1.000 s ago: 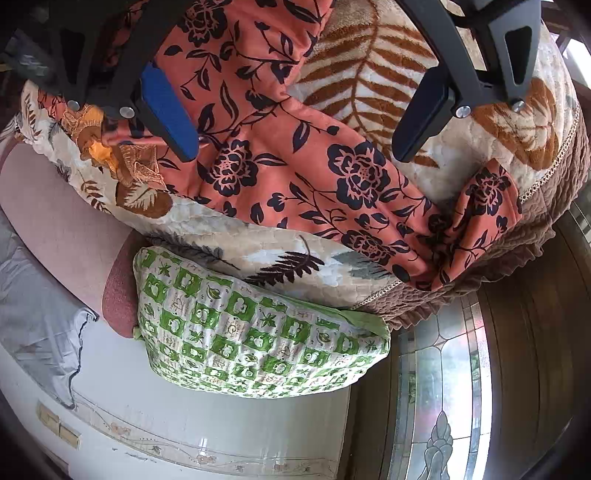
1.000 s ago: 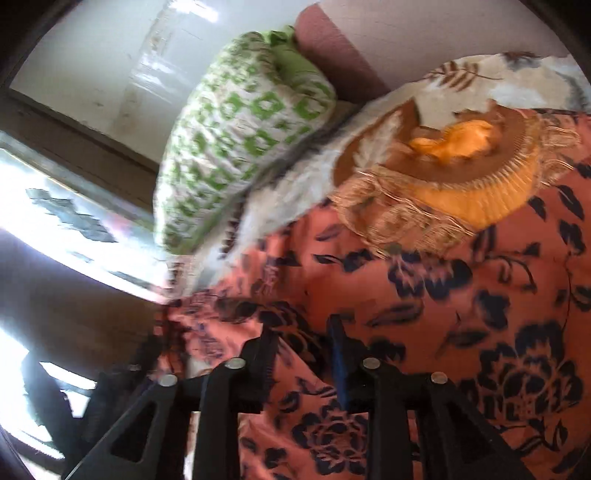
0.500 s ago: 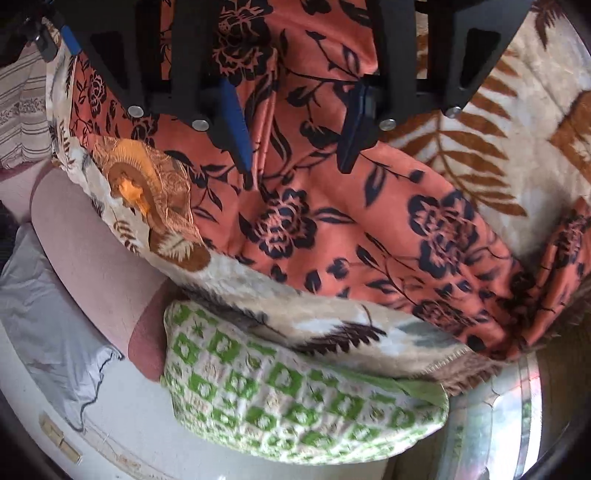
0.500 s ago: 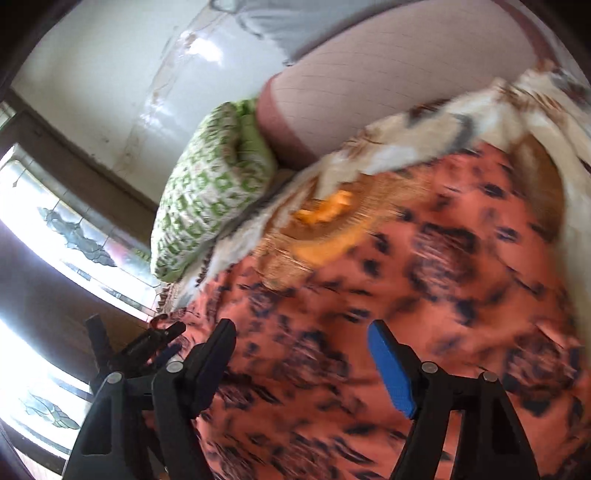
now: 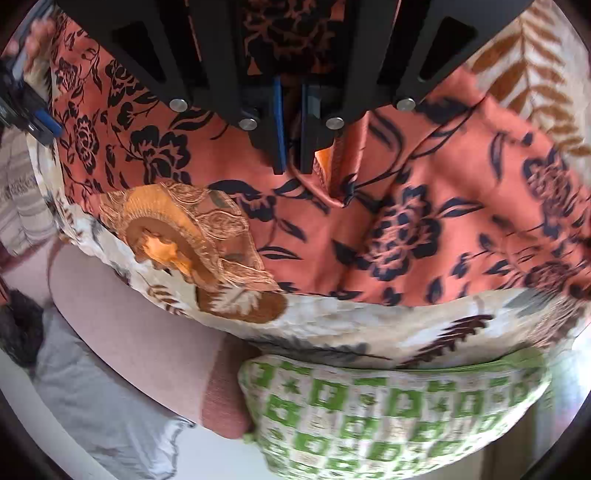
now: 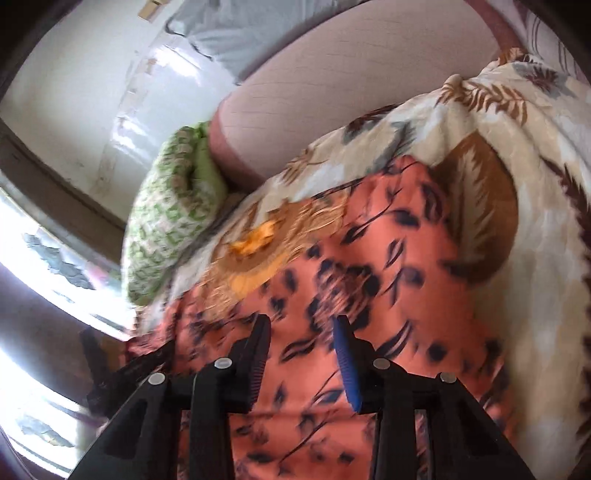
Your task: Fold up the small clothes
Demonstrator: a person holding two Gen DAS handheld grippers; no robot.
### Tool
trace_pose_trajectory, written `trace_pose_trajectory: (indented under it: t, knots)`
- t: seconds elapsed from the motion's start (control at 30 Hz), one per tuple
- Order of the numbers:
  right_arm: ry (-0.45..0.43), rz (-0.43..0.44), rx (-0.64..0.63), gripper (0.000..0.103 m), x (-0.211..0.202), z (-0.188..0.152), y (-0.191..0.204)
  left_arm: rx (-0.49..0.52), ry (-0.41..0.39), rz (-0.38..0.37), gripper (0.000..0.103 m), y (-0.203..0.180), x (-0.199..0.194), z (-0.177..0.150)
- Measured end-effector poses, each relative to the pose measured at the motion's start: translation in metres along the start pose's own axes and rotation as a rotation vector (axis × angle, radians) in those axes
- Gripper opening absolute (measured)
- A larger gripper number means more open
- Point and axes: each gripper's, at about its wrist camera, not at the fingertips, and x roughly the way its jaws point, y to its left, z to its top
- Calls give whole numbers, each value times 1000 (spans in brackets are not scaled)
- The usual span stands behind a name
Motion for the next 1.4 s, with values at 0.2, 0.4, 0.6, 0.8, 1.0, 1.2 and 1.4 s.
trace_pose_trajectory:
  t: [0.2, 0.4, 0.6, 0.8, 1.0, 1.2, 1.4]
  knots:
    - [135, -95, 73, 32, 30, 6, -22, -20, 9, 57, 3, 9, 1, 1]
    - [31, -1, 37, 33, 7, 8, -7, -80, -68, 119, 3, 19, -19, 4]
    - [133, -24, 49, 34, 30, -9, -5, -151, -4, 52, 36, 27, -17, 5]
    - [119, -23, 39, 34, 26, -11, -3, 10, 61, 141, 49, -7, 1, -6]
    - [110, -21, 40, 34, 26, -13, -2, -74, 31, 89, 8, 7, -9, -7]
    - [104, -18, 35, 34, 28, -14, -4, -46, -77, 135, 8, -3, -28, 0]
    - [93, -18, 26, 34, 29, -16, -4, -25, 9, 208, 10, 0, -1, -8]
